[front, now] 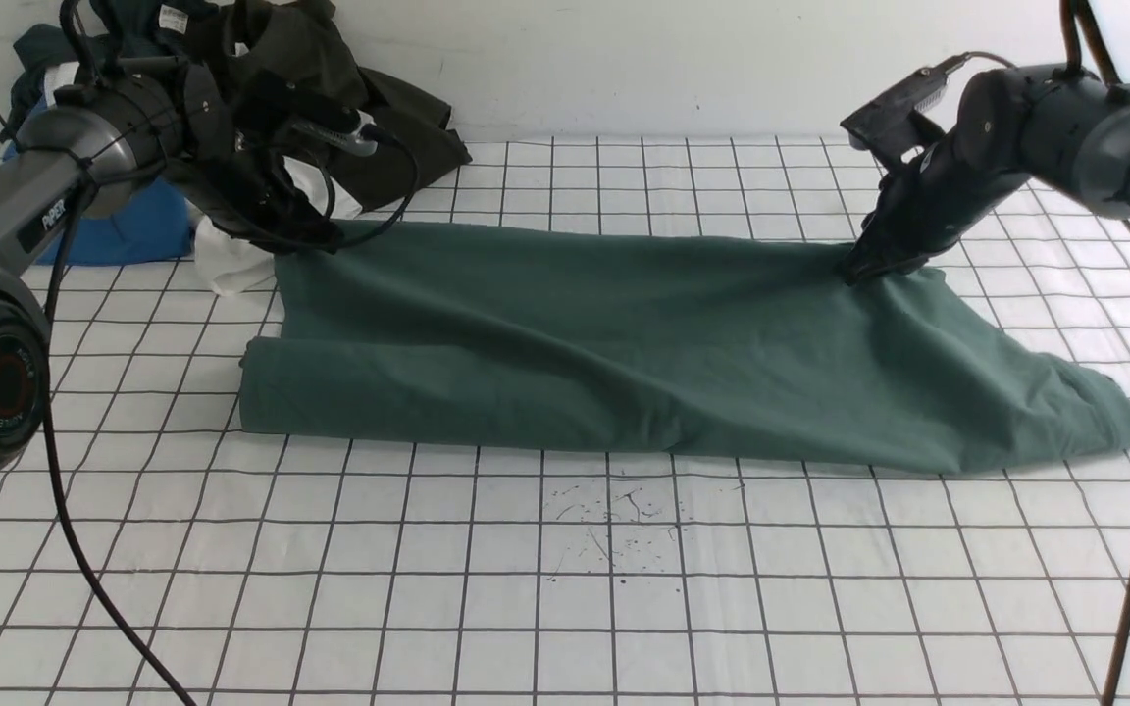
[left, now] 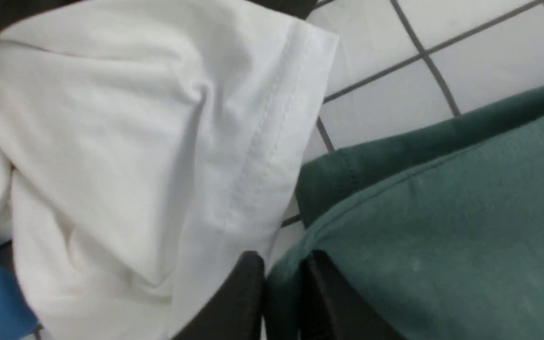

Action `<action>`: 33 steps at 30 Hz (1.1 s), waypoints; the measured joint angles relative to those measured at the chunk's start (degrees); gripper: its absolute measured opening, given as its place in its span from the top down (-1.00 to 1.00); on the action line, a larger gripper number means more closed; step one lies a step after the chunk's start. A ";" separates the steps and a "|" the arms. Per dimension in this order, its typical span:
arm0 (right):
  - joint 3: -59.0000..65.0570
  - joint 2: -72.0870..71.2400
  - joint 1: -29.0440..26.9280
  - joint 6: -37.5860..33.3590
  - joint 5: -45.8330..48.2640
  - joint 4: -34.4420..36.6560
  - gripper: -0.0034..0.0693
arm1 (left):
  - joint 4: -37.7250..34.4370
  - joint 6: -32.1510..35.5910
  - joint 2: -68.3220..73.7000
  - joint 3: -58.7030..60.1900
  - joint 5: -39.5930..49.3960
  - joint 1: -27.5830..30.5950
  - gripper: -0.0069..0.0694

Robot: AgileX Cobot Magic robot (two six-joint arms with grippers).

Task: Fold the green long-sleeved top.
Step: Use both arms to drag the lower edge of the fabric forward and fold it over the upper edge, then use the right arm to clamp the right edge of the fabric

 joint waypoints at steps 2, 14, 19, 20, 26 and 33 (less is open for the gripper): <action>-0.14 0.00 0.00 2.79 -0.76 -1.51 0.48 | -0.15 0.00 0.06 0.00 -1.06 0.11 0.31; -0.14 -7.66 -0.63 28.72 7.60 -21.68 -0.35 | -8.49 -0.23 -10.04 -0.06 8.95 0.16 -0.22; -0.31 -12.17 -4.13 27.89 16.29 -15.87 -0.36 | -11.71 2.37 -11.79 -0.18 24.47 -1.00 0.19; -0.31 -12.60 -5.44 27.19 18.18 -13.41 -0.36 | -11.18 3.64 -11.33 -0.18 26.86 -1.50 0.31; 4.87 -12.81 -13.35 19.84 22.09 4.97 -0.36 | -6.85 7.00 -7.86 1.17 29.17 -4.40 0.81; 16.46 -12.81 -14.95 20.43 18.69 7.19 -0.36 | -6.02 7.17 -4.58 2.63 29.16 -4.29 0.84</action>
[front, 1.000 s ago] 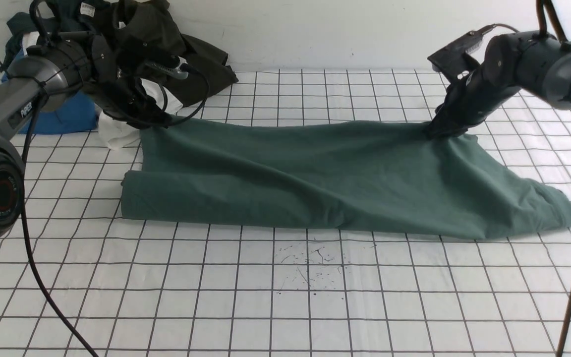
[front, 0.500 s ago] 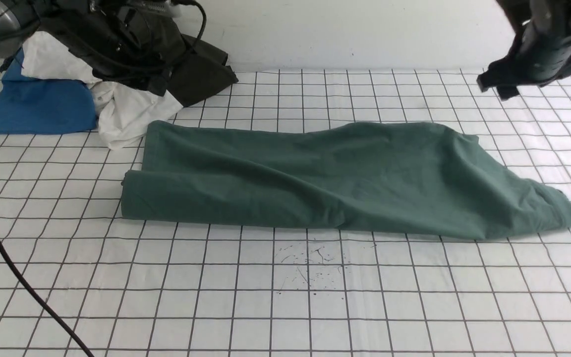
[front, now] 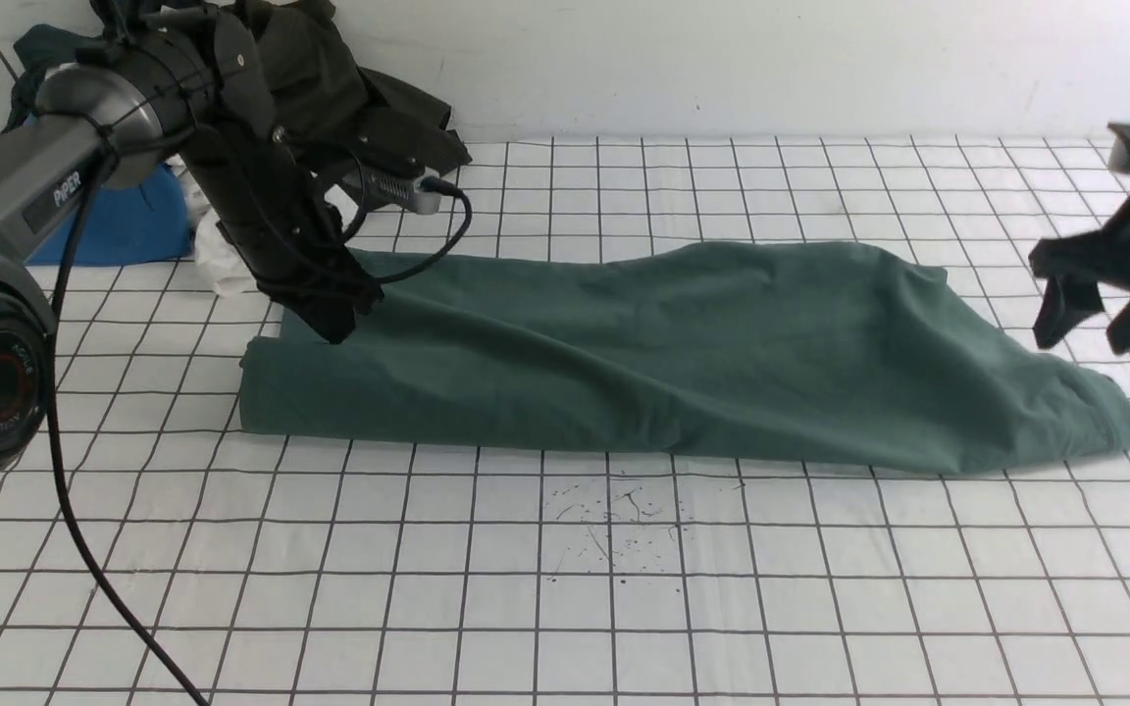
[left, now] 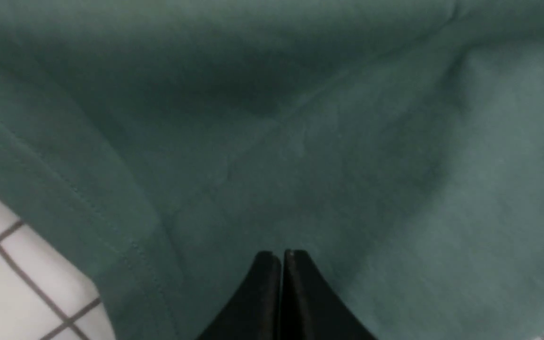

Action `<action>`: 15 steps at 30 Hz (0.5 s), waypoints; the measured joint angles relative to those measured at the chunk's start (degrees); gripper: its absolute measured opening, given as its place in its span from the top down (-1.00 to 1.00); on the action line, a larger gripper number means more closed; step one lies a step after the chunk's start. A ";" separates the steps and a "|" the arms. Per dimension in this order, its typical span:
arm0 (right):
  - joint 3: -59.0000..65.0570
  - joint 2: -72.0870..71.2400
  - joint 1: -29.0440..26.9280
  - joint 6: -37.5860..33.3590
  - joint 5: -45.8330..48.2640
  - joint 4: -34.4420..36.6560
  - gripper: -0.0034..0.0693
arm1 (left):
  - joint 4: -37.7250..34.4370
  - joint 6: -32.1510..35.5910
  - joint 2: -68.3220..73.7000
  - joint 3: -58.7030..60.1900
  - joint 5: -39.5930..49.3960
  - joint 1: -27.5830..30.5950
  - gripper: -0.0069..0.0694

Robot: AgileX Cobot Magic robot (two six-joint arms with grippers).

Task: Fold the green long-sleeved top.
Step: Use the right arm to clamp the right edge of the fabric

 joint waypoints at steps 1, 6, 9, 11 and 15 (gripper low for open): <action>0.37 0.00 0.00 0.46 -0.39 -0.34 -0.36 | 0.00 0.00 0.11 0.06 0.00 0.01 0.84; 7.97 0.00 0.00 6.54 -8.60 -5.19 -0.38 | 0.19 0.00 1.53 0.91 -0.06 0.93 0.84; 9.66 0.75 0.00 7.72 -9.92 -5.88 -0.43 | 0.19 0.00 1.53 0.91 -0.12 1.10 0.84; 9.66 1.01 0.00 7.78 -10.03 -5.85 -0.45 | 0.19 0.00 1.53 0.91 -0.12 1.15 0.84; 9.66 1.08 0.00 7.76 -9.99 -5.85 -0.44 | 0.19 0.00 1.53 0.91 -0.12 1.15 0.84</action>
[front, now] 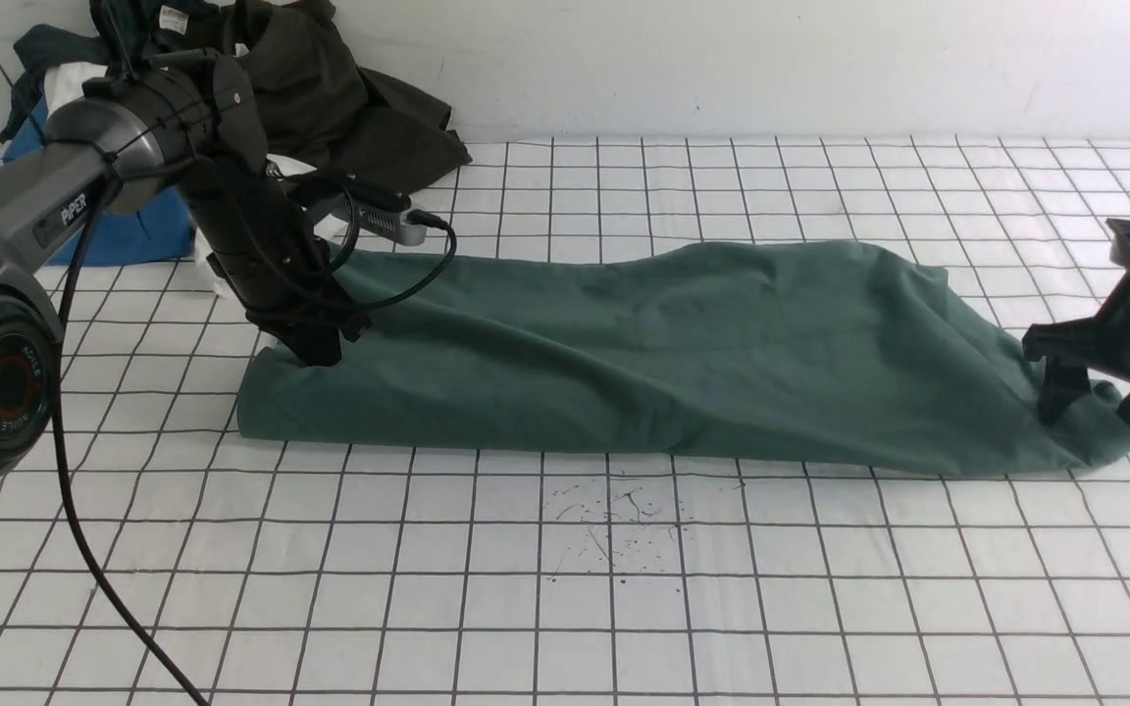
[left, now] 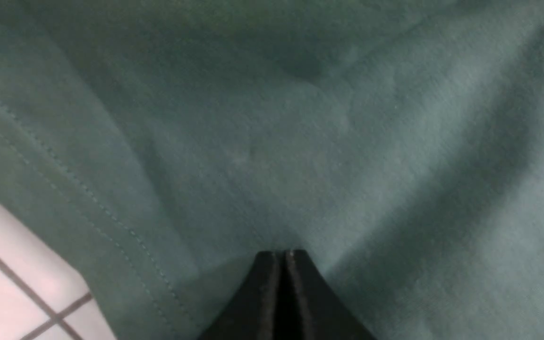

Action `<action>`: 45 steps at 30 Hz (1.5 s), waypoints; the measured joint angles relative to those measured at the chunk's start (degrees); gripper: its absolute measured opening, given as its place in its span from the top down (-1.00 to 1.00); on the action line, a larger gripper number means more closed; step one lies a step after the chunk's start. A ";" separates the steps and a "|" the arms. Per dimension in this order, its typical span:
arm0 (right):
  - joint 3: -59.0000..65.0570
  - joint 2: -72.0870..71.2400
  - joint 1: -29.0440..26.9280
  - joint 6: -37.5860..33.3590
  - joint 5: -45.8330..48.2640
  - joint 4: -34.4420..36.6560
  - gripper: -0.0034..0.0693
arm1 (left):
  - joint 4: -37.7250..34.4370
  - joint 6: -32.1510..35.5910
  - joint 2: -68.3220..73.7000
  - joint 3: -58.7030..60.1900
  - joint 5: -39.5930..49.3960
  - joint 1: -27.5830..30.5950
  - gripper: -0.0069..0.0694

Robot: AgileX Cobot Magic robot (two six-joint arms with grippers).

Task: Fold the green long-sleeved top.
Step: Use the right arm to clamp the right edge of the fabric, then use the right arm to drag the right edge of the fabric to the left and folds it over the left edge

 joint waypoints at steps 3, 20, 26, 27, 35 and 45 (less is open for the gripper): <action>-0.06 0.00 0.00 -1.61 0.05 0.87 -0.25 | 0.00 0.00 0.00 0.00 0.00 0.00 0.84; 0.68 -11.17 -4.81 -6.80 1.71 -5.21 0.86 | 0.00 0.00 -1.40 0.00 0.00 0.00 0.84; -2.87 -17.92 -5.77 -4.76 4.19 -9.56 0.86 | 0.00 0.01 -3.96 -1.57 0.12 0.02 0.84; -4.49 -18.64 -5.19 -4.76 4.76 -9.34 0.86 | 0.00 0.01 -4.37 -2.24 0.12 0.02 0.84; -17.25 -19.41 15.50 -10.80 5.68 1.23 0.86 | -0.29 -0.17 -5.63 -7.39 0.17 0.02 0.84; -18.13 -7.79 36.17 -11.82 -11.33 12.10 0.86 | 1.32 -2.81 -5.67 -7.51 0.35 1.81 0.84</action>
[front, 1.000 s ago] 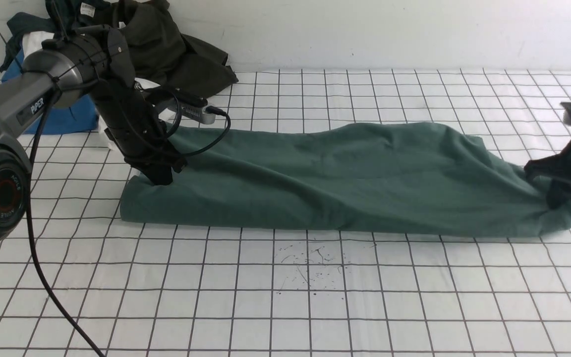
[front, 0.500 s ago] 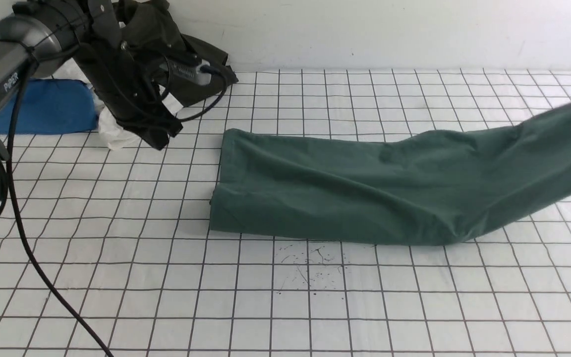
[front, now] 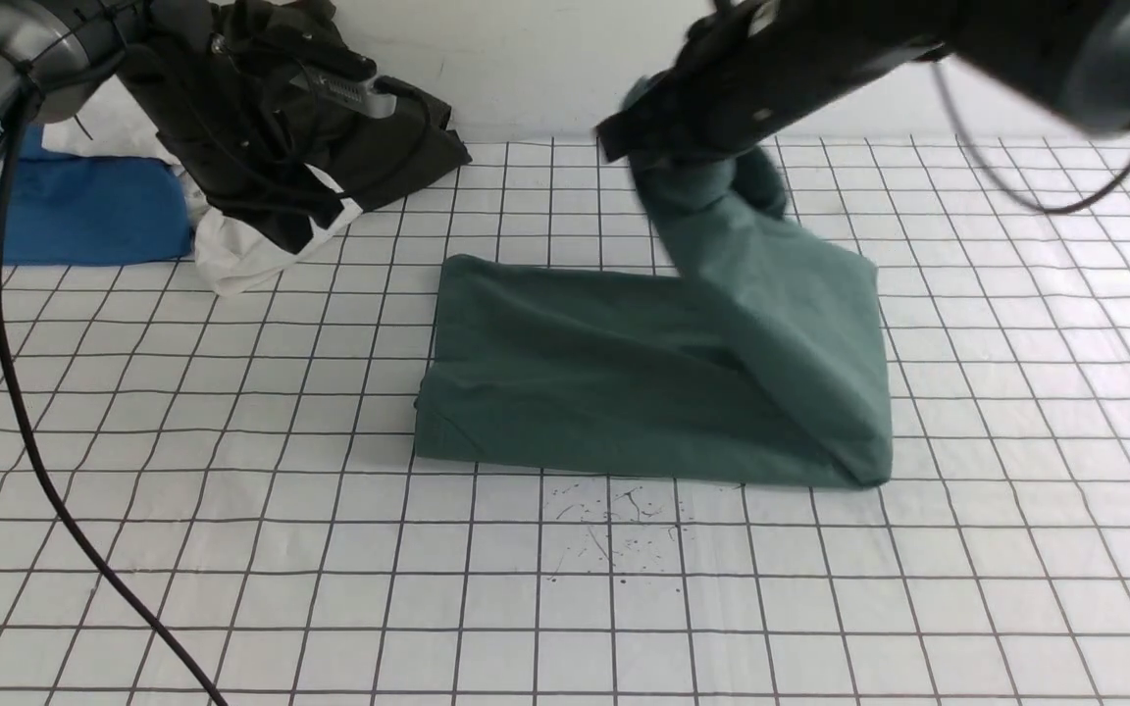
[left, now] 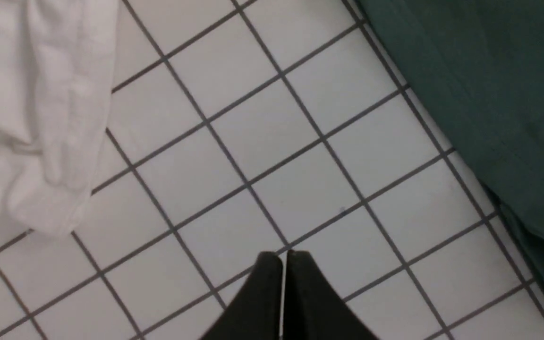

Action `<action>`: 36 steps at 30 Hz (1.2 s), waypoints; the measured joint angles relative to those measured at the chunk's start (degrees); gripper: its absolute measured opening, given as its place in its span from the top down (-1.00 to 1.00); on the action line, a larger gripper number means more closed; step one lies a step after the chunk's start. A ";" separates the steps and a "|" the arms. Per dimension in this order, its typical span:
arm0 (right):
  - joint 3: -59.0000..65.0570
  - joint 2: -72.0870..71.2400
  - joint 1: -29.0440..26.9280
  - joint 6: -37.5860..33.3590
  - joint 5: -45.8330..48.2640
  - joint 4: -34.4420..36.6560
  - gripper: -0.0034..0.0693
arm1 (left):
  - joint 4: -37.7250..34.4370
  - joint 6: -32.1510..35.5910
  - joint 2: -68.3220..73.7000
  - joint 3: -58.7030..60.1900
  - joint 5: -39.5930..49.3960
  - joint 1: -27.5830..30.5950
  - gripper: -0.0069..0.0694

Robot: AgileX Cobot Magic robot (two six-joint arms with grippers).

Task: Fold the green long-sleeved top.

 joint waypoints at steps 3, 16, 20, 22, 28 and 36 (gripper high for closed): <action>0.00 5.34 3.55 -0.14 -6.09 3.40 0.84 | 0.48 -1.79 -0.23 0.00 0.00 2.27 0.84; -12.35 7.51 4.24 -7.84 0.38 10.63 -0.47 | -1.21 -2.20 -3.64 -0.06 0.16 1.99 0.84; -21.48 4.78 0.38 -7.89 12.90 5.20 -0.55 | -5.86 -1.66 -4.74 -0.11 0.16 -2.59 0.84; -23.99 3.82 -2.25 -7.64 18.55 2.34 -0.45 | -9.25 -1.23 -4.64 -0.17 0.16 -5.54 0.84; -23.15 4.62 -12.06 -5.47 25.57 -2.26 0.21 | -17.74 3.67 -0.95 -0.21 0.16 -13.52 0.84; -11.94 9.59 -17.44 -4.91 25.76 -0.54 0.92 | -22.18 8.02 10.03 -0.21 -9.79 -18.27 0.84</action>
